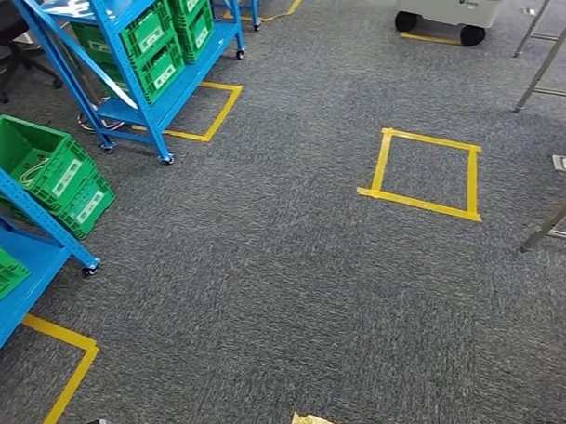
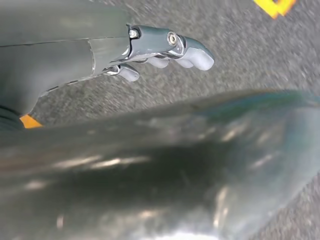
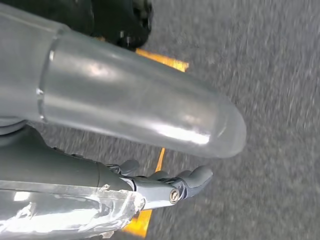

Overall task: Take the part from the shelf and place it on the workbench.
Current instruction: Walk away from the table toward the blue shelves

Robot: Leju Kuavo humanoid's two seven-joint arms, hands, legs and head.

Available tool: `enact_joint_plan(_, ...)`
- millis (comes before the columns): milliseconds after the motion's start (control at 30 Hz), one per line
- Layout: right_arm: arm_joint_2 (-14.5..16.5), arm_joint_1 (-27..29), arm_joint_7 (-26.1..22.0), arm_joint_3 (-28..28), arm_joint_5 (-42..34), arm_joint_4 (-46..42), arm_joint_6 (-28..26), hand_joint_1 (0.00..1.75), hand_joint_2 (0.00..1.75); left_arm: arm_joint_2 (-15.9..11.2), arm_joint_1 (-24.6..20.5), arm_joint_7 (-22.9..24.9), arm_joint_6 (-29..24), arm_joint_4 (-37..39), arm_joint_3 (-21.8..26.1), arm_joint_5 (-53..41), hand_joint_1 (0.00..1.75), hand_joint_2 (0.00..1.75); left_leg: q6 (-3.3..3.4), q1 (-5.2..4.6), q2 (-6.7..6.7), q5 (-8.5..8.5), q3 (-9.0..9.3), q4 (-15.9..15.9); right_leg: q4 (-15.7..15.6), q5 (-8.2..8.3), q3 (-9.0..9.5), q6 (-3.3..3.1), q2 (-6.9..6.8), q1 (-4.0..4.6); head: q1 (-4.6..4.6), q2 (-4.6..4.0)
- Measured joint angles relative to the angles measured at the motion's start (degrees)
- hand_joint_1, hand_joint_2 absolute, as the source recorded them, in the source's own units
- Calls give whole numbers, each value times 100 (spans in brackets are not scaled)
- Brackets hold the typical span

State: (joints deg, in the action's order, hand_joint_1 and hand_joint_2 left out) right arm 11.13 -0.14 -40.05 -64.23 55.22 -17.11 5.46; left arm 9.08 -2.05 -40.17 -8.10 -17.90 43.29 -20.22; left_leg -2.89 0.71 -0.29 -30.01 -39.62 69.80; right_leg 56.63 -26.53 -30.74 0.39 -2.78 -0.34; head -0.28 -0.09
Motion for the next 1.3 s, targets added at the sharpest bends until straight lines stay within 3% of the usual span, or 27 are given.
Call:
enact_joint_plan(67, 54, -5, 1, -33, 1, 0, -31, 0, 0, -13, 1, -2, -14, 1, 31, -39, 0, 0, -49, 14, 227, 362, 413, -764, 29, -45, 18, 63, -128, -8, -7, 0)
enact_joint_plan(133, 79, -10, 3, -64, 5, 0, -55, 0, 0, -13, -21, -5, -24, 3, 50, -75, 0, 0, 5, 8, 377, 503, 672, -1253, 72, -108, 13, 137, -233, 14, 1, 1)
enact_joint_plan(200, 83, -31, 13, -93, 4, 0, -74, 0, 0, -16, -28, -8, -40, 9, 63, -119, 0, 0, 121, -10, 293, 489, 689, -1305, 69, -141, 41, 182, -327, 24, 21, 1)
enact_joint_plan(233, 83, -42, 17, -102, 2, 0, -80, 0, 0, -20, -24, -9, -46, 13, 69, -135, 0, 0, 146, -18, 262, 482, 687, -1304, 56, -143, 68, 192, -358, 21, 28, 1)
enact_joint_plan(367, 83, -57, 22, -111, -2, 0, -80, 0, 0, -28, -19, -9, -56, 18, 76, -149, 0, 0, 176, -20, 218, 487, 684, -1306, 47, -144, 114, 207, -399, 13, 26, 1)
enact_joint_plan(400, 84, -65, 24, -118, -4, 0, -81, 0, 0, -32, -22, -10, -62, 21, 79, -159, 0, 0, 205, -10, 181, 498, 685, -1310, 133, -214, 86, 227, -284, 1, 34, 1)
enact_joint_plan(500, 90, -59, 38, -191, -9, 0, -83, 0, 0, -41, -53, -13, -82, 45, 87, -206, 0, 0, 308, -7, -114, 525, 677, -1317, 1476, -820, -570, 268, 211, -24, 83, 1)
enact_joint_plan(533, 91, -51, 44, -213, -7, 0, -83, 0, 0, -41, -60, -13, -84, 55, 89, -214, 0, 0, 318, -20, -219, 524, 676, -1317, 1775, -878, -743, 250, 261, -18, 90, 1)
enact_joint_plan(567, 92, -51, 48, -219, -3, 0, -83, 0, 0, -42, -59, -13, -84, 62, 91, -217, 0, 0, 318, -28, -297, 524, 681, -1316, 1631, -729, -709, 220, 283, -11, 89, 1)
enact_joint_plan(600, 92, -52, 50, -223, 4, 0, -83, 0, 0, -42, -60, -13, -84, 67, 95, -217, 0, 0, 317, -33, -376, 525, 689, -1316, 1298, -508, -579, 182, 335, -3, 89, 1)
enact_joint_plan(667, 97, -55, 55, -234, 27, -1, -81, 0, 0, -38, -67, -13, -82, 76, 103, -219, 0, 0, 302, -37, -520, 527, 689, -1308, 527, -155, -255, 116, 571, -2, 86, 0)
enact_joint_plan(733, 109, -59, 47, -251, 64, -2, -75, 0, 0, -34, -73, -13, -77, 83, 120, -228, 0, 0, 250, -26, -638, 541, 657, -1301, 174, -74, -88, 104, 714, 6, 83, 0)
enact_joint_plan(800, 128, -64, 26, -260, 98, -3, -66, 0, 0, -38, -62, -13, -69, 87, 151, -236, 0, 0, 174, -4, -734, 567, 619, -1312, 139, -64, -54, 95, 633, 14, 83, 1)
enact_joint_plan(867, 144, -69, 9, -262, 113, -12, -55, 0, 0, -42, -50, -13, -64, 90, 186, -236, 0, 0, 112, -16, -550, 460, 543, -1184, 82, -22, -28, 44, 507, 1, 65, 1)
enact_joint_plan(933, 150, -61, 1, -265, 114, -22, -38, 0, 0, -40, -62, -13, -54, 90, 210, -236, 0, 0, 71, -33, -204, 123, 288, -644, 47, -5, -15, 0, 355, 4, 38, 1)
enact_joint_plan(967, 151, -55, -1, -266, 110, -27, -27, 0, 0, -37, -72, -13, -49, 90, 216, -236, 0, 0, 53, -29, -105, -61, 109, -267, 47, -9, -16, -16, 271, 11, 29, 1)
enact_joint_plan(1000, 151, -50, -2, -266, 105, -32, -15, 0, 0, -34, -78, -13, -44, 90, 222, -236, 0, 0, 38, -25, -63, -175, -34, 43, 48, -14, -17, -20, 188, 18, 31, 1)
enact_joint_plan(1033, 153, -48, -1, -265, 102, -39, 4, 0, 0, -31, -75, -13, -42, 90, 228, -236, 0, 0, 26, -21, -44, -181, -94, 187, 49, -22, -15, -23, 106, 21, 30, 1)
enact_joint_plan(1067, 155, -50, -1, -263, 102, -45, 25, 0, 0, -32, -69, -13, -43, 90, 237, -236, 0, 0, 16, -19, -26, -90, -59, 143, 51, -30, -11, -20, 27, 21, 30, 1)
enact_joint_plan(1100, 156, -54, 0, -260, 107, -50, 41, 0, 0, -33, -64, -13, -44, 89, 246, -239, 0, 0, 12, -18, 17, 82, 83, -107, 56, -41, -2, -8, -41, 19, 28, 1)
enact_joint_plan(1167, 156, -60, 1, -253, 119, -53, 38, 0, 0, -30, -75, -13, -48, 86, 259, -260, 0, 0, 23, -32, 260, 406, 490, -851, 86, -81, 19, 42, -163, 41, 20, 1)
enact_joint_plan(1233, 155, -66, 3, -252, 125, -54, -3, 0, 0, -12, -101, -14, -56, 83, 261, -288, 0, 0, 94, -53, 413, 496, 700, -1264, 110, -129, 20, 99, -274, 81, 29, 1)
enact_joint_plan(1300, 155, -79, 7, -252, 130, -55, -29, 0, 0, 1, -97, -15, -64, 83, 263, -300, 0, 0, 188, -61, 314, 485, 699, -1297, 105, -154, 58, 145, -374, 87, 45, 1)
